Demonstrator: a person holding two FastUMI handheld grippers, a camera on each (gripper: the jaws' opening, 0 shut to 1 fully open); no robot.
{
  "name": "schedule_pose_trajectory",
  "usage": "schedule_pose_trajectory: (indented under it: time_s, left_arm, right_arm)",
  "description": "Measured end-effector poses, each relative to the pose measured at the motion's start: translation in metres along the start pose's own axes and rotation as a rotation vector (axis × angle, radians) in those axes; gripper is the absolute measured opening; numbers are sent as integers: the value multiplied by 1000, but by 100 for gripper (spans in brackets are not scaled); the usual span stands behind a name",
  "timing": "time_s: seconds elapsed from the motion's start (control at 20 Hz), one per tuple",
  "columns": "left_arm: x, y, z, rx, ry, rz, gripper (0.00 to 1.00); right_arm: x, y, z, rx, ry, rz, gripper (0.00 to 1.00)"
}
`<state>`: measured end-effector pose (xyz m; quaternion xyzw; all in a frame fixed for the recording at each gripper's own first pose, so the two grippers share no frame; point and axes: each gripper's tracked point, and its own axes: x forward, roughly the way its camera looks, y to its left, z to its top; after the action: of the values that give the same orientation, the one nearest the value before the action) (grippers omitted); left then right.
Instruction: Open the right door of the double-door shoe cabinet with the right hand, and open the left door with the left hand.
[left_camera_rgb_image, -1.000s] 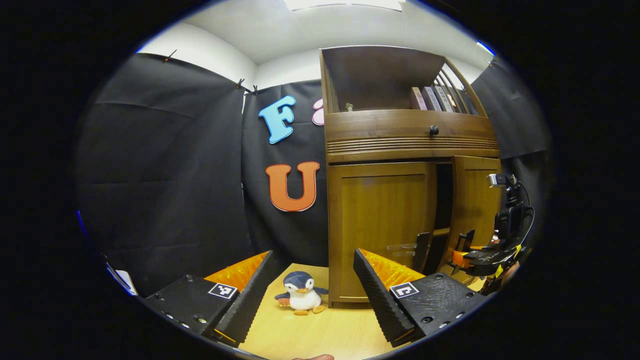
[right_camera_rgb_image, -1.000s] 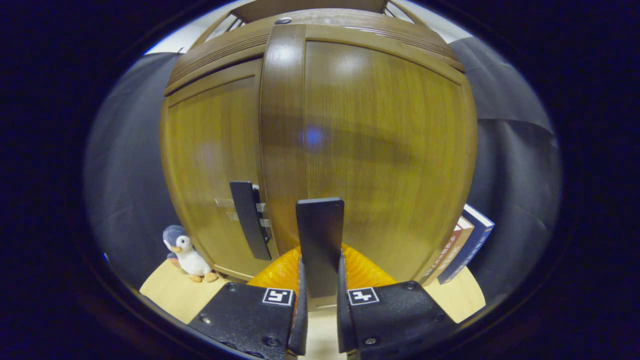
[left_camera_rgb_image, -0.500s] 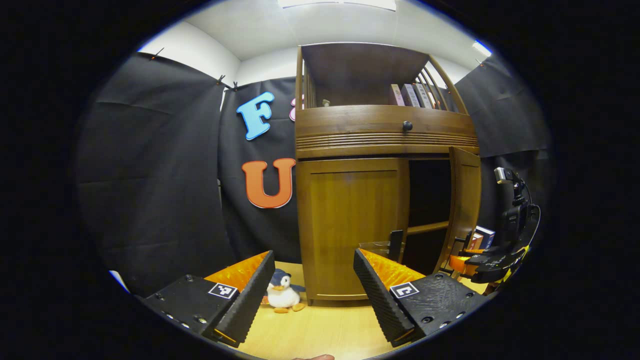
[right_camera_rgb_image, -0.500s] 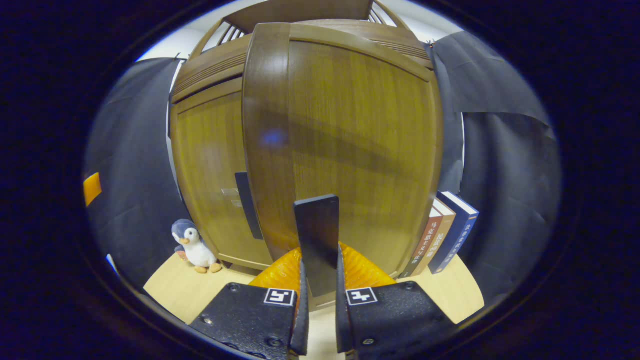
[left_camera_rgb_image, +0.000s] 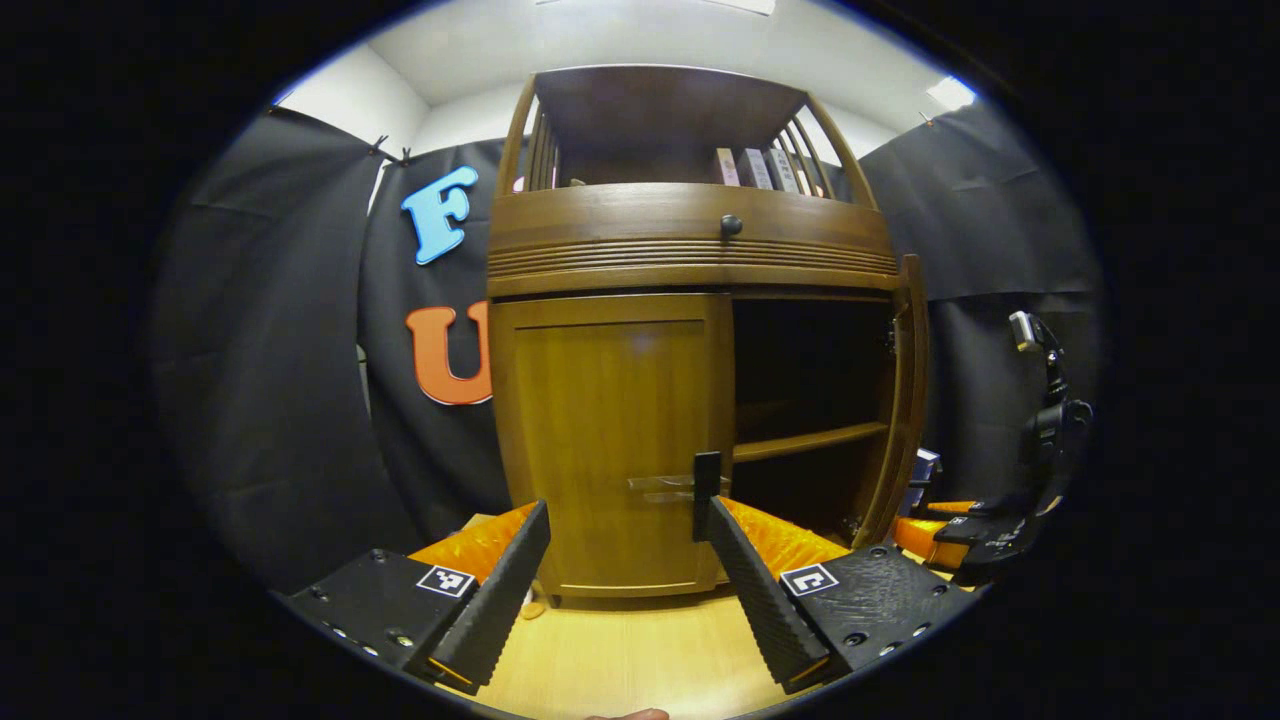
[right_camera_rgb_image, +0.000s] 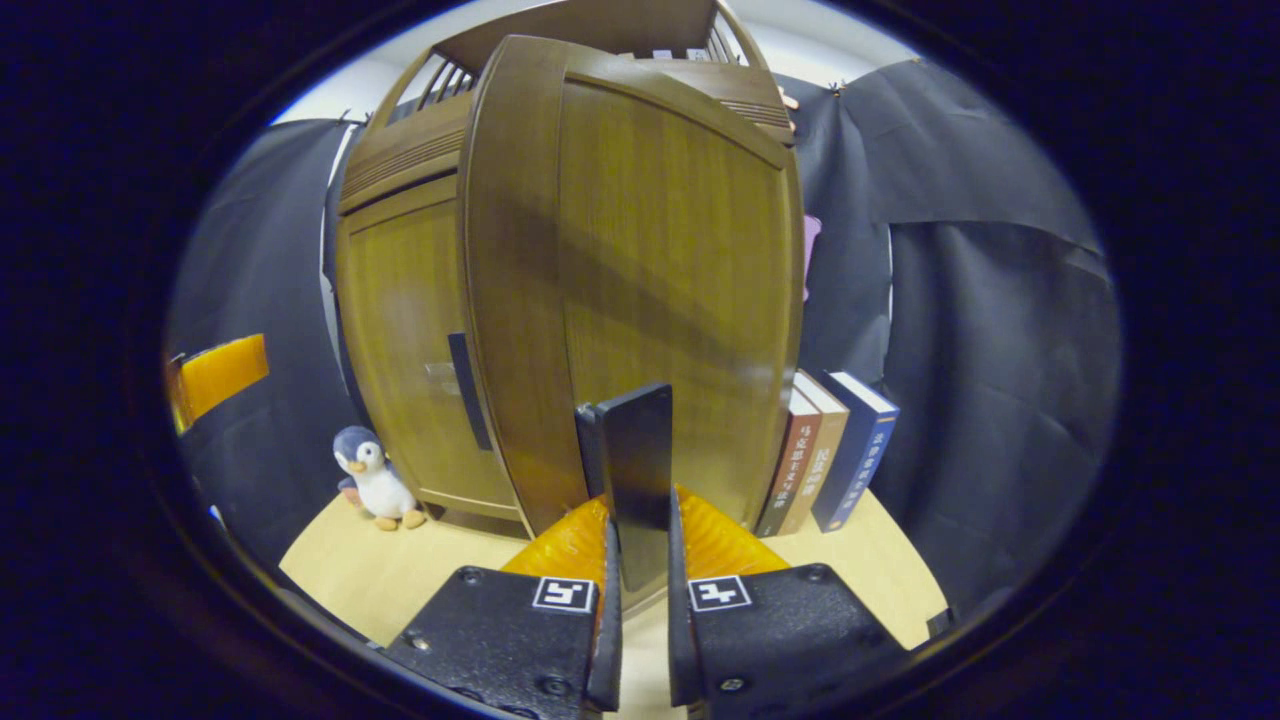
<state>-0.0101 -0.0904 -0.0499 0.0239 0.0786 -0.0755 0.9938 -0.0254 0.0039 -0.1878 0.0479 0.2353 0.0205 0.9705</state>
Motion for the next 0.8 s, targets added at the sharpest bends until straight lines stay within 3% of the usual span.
schedule_pose_trajectory:
  time_s: [0.05, 0.1, 0.25, 0.3, 0.35, 0.5, 0.55, 0.7, 0.8]
  left_arm:
    - [3, -7, -1, -2, 2, -18, 95]
    - [4, -14, -2, -2, 4, -33, 86]
    - [10, -28, -4, -2, 10, -70, 86]
    - [12, -31, -4, -3, 12, -80, 95]
    - [14, -35, -5, -4, 14, -88, 86]
    - [21, -47, -8, -15, 24, -117, 86]
    - [27, -52, -10, -22, 34, -133, 95]
    - [39, -65, -20, -43, 74, -168, 95]
    - [49, -74, -21, -48, 87, -192, 96]
  right_arm:
    - [-3, -5, -1, 4, 2, -5, 20]
    - [-6, -9, -2, 9, 2, -12, 19]
    - [-16, -27, -4, 5, 3, -49, 17]
    - [-21, -33, -4, 1, 8, -65, 17]
    - [-25, -41, -5, 2, 15, -80, 15]
    - [-35, -67, -6, 22, 24, -136, 12]
    - [-38, -77, -7, 29, 22, -159, 10]
    - [-46, -107, -10, 53, 27, -237, 6]
    - [-49, -110, -11, 106, 29, -229, 4]
